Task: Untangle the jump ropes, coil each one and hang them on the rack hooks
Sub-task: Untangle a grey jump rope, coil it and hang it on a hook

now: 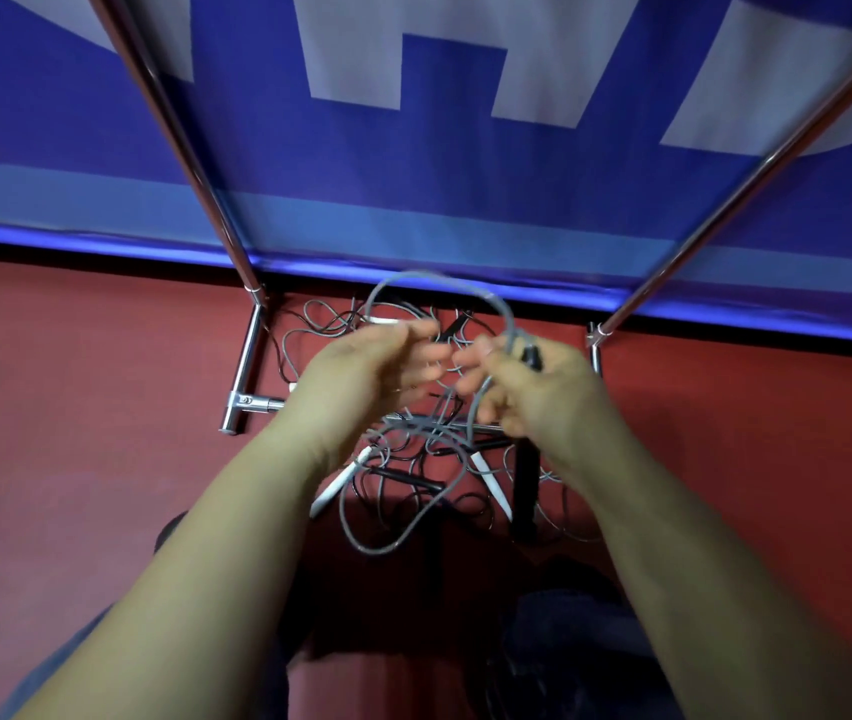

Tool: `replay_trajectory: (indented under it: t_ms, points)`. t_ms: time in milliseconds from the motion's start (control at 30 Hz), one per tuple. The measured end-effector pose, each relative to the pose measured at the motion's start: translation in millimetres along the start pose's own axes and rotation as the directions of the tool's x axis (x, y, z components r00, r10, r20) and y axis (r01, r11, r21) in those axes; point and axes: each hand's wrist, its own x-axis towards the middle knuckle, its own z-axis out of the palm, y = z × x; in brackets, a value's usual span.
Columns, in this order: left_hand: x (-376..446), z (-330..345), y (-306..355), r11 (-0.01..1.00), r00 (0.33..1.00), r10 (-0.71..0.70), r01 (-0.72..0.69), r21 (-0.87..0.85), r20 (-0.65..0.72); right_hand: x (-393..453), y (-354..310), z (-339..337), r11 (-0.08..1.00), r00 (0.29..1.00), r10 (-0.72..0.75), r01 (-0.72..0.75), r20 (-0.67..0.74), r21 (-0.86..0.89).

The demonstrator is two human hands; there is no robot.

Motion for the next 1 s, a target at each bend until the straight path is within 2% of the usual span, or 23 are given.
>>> replay_trajectory:
  t_ms: [67, 100, 200, 300, 333, 400, 467, 533, 633, 667, 767, 833, 900, 967, 1000]
  points:
    - [-1, -1, -10, 0.909, 0.999, -0.009, -0.01, 0.418, 0.044, 2, -6, -4, 0.954, 0.999, 0.045, -0.037, -0.018, 0.299]
    - [-3, 0, -15, 0.837, 0.993, -0.048, -0.02, 0.547, 0.11, 3, -8, -6, 0.911, 0.998, 0.063, -0.052, -0.014, 0.408]
    - [-10, 6, -21, 0.72, 0.951, -0.168, -0.062, 0.692, 0.26, 4, -12, -8, 0.835, 0.996, 0.088, -0.063, -0.02, 0.547]
    - [-5, 2, -26, 0.622, 0.969, -0.095, -0.121, 0.774, 0.228, 7, -11, -13, 0.827, 0.994, 0.076, -0.022, -0.073, 0.562]
    - [-3, 1, -26, 0.635, 0.978, -0.064, -0.115, 0.764, 0.2, 7, -11, -15, 0.829, 0.993, 0.072, -0.009, -0.091, 0.559]
    - [-4, 1, -23, 0.755, 0.989, -0.037, -0.066, 0.652, 0.142, 9, -10, -20, 0.83, 0.99, 0.082, -0.005, -0.112, 0.558]
    - [-5, 4, -17, 0.911, 0.994, -0.065, 0.024, 0.411, 0.085, 11, -8, -20, 0.863, 0.986, 0.115, -0.04, -0.118, 0.504]
    - [-3, 6, -10, 0.989, 0.996, -0.088, 0.086, 0.123, 0.014, 10, -5, -17, 0.948, 0.985, 0.129, -0.089, -0.113, 0.306]
    - [0, 6, -2, 0.967, 0.992, -0.111, 0.095, -0.235, -0.053, 2, -1, -9, 0.989, 0.992, 0.111, -0.105, 0.058, -0.101]
    - [0, 6, 0, 0.947, 0.992, -0.103, 0.076, -0.311, -0.072, -1, 0, -5, 0.982, 0.984, 0.117, -0.093, 0.138, -0.165]
    - [0, 3, 4, 0.871, 0.988, -0.076, 0.002, -0.491, -0.131, -8, 1, 0, 0.974, 0.944, 0.121, -0.054, 0.307, -0.218]
    - [1, 2, 5, 0.858, 0.987, -0.06, -0.027, -0.513, -0.151, -9, 4, 1, 0.957, 0.932, 0.088, 0.019, 0.351, -0.29]
    - [2, 1, 3, 0.909, 0.987, -0.037, -0.032, -0.417, -0.155, -8, 5, 3, 0.958, 0.943, 0.056, 0.041, 0.327, -0.282]
    - [1, 1, -2, 0.979, 0.994, -0.033, 0.012, -0.201, -0.105, -4, 2, 3, 0.997, 0.965, 0.05, -0.034, 0.257, -0.063]
    - [-1, 2, -4, 0.999, 0.998, -0.042, 0.042, -0.011, -0.05, -1, -1, 1, 0.994, 0.977, 0.051, -0.069, 0.209, 0.083]
